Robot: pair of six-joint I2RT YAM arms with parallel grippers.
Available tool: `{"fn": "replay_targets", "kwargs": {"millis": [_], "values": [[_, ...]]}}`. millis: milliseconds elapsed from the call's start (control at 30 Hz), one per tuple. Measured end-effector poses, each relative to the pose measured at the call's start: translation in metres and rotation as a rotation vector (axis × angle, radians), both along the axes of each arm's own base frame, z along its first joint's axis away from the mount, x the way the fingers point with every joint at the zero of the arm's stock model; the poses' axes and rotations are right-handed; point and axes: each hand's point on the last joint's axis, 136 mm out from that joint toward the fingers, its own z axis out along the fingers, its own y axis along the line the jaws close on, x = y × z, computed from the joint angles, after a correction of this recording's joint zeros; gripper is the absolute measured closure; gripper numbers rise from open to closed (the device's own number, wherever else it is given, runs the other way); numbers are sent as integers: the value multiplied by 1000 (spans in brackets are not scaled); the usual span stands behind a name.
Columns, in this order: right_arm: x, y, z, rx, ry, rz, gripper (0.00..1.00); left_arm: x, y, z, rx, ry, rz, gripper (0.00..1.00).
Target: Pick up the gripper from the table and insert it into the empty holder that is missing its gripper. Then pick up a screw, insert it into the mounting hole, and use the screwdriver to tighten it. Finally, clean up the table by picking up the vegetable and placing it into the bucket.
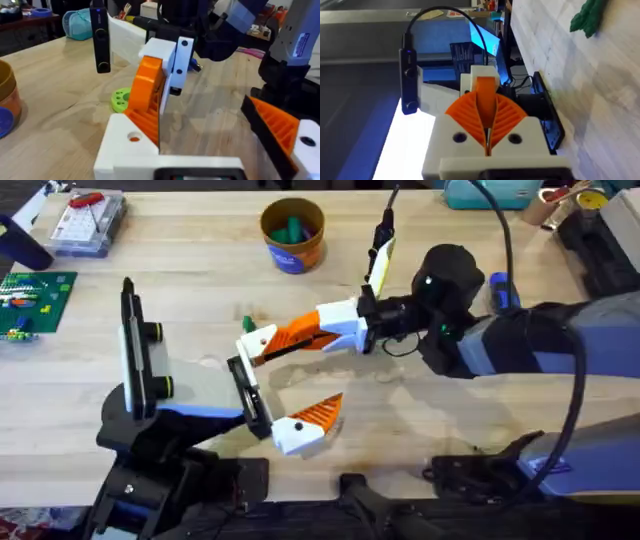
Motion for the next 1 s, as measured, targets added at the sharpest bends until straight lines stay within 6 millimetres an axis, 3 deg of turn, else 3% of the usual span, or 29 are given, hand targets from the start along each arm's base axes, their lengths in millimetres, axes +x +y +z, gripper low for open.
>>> {"fn": "replay_targets", "kwargs": {"millis": [400,433,600,633,1000], "values": [[0,0,0,0,-3,-3,980,1,0,0,0,0,4,7],[0,1,0,-1,-2,-4,906,1,0,0,0,0,3,7],[0,4,1,0,-8,-6,148,-5,-2,0,-1,0,-28,7],[0,4,1,0,-10,-7,42,-5,-2,0,-2,0,-30,7],[4,3,1,0,-13,-22,7,-6,-3,0,-2,0,-35,7]]}}
